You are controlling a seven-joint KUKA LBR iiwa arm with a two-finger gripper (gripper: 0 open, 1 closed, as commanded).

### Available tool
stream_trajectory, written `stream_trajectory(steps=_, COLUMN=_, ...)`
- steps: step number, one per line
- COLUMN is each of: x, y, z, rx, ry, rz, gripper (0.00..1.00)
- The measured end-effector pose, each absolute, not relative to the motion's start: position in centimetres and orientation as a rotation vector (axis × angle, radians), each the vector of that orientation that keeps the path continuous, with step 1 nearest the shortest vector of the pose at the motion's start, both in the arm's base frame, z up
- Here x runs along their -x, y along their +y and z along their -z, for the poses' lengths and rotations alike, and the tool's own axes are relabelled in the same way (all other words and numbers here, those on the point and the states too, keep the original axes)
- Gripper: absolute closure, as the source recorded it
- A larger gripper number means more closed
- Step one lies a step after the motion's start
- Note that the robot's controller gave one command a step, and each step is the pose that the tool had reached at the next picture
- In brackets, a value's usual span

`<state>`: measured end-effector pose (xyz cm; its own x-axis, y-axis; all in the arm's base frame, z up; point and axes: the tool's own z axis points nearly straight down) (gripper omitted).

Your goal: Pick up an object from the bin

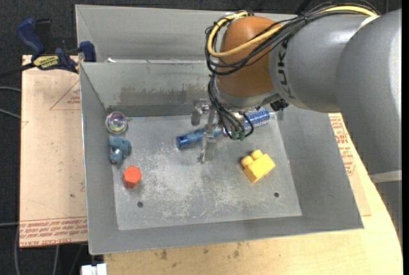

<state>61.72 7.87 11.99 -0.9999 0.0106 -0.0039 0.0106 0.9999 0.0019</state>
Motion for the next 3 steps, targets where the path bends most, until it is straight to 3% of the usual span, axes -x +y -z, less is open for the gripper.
stream_trajectory(steps=1, x=-62.6, y=7.3, z=-6.7, rx=-0.100, ry=3.142, rz=-0.002, gripper=0.00)
stream_trajectory(steps=2, x=-60.6, y=5.2, z=-7.0, rx=-0.079, ry=3.140, rz=-0.002, gripper=0.00)
stream_trajectory(steps=3, x=-60.8, y=5.3, z=-7.1, rx=-0.078, ry=3.137, rz=-0.003, gripper=1.00)
